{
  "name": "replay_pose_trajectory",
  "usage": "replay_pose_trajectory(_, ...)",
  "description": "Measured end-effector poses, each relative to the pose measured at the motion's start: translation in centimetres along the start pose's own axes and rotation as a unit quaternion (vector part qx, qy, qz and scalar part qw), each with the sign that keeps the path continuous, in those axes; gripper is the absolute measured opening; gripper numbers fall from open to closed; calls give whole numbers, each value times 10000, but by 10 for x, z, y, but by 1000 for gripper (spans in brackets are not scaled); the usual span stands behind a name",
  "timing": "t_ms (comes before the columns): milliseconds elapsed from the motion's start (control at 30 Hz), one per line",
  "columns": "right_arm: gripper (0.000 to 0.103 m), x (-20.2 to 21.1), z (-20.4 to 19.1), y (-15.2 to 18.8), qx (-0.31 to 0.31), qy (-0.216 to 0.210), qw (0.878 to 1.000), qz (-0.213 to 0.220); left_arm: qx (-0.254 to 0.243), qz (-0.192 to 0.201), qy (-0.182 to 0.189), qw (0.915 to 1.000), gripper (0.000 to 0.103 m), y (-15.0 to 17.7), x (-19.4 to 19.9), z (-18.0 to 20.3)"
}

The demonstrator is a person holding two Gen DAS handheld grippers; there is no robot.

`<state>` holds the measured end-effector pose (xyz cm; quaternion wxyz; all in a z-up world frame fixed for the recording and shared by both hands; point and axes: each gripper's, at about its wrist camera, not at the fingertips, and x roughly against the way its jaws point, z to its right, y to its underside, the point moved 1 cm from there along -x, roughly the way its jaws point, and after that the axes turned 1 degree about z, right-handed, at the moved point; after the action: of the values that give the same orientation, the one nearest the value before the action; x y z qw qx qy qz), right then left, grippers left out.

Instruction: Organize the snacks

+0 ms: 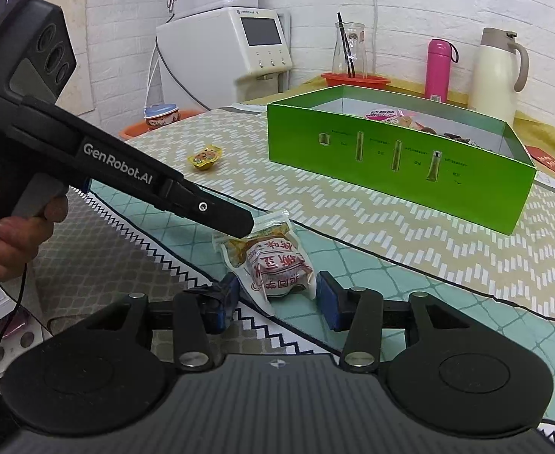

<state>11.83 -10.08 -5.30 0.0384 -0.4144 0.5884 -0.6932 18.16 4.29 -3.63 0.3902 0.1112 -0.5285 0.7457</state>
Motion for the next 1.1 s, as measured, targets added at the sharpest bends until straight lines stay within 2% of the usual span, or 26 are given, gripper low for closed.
replay_pose_trajectory(67,77,0,-1,1,18,20,10000,10,103,3,50,9999,11,1,-1,1)
replay_pose_trajectory(133,77,1,-2,1,27,21,10000,29,152,-1,34,9999,32,1,1,1)
replay_pose_trajectory(200,77,2,-2,2,13,12,10000,43,259,-21,-31,9997,34,0,7,-1)
replay_pose_trajectory(267,77,3,-2,3,-6,13,10000,57,450,-68,-25,9990,44,0,16,-7)
replay_pose_trajectory(300,77,4,-2,3,-11,19,10000,63,534,-106,21,9985,46,2,20,-9)
replay_pose_trajectory(467,78,2,-3,3,-18,55,9999,98,543,-422,219,9974,45,13,26,-4)
replay_pose_trajectory(667,80,4,-8,2,-2,-14,10000,41,699,-231,483,9961,45,9,6,8)
replay_pose_trajectory(833,79,7,-6,2,-122,-148,9998,6,608,-204,313,9975,45,7,-6,12)
replay_pose_trajectory(900,82,8,-3,1,-262,-159,9995,19,655,-214,324,9971,45,6,-5,11)
replay_pose_trajectory(967,96,7,-1,0,-395,-162,9991,45,677,-157,246,9973,45,6,0,8)
replay_pose_trajectory(1000,98,6,-1,0,-432,-148,9989,51,688,-135,222,9973,46,6,2,7)
replay_pose_trajectory(1100,98,4,-4,0,-364,-185,9992,53,663,-161,193,9975,50,6,3,6)
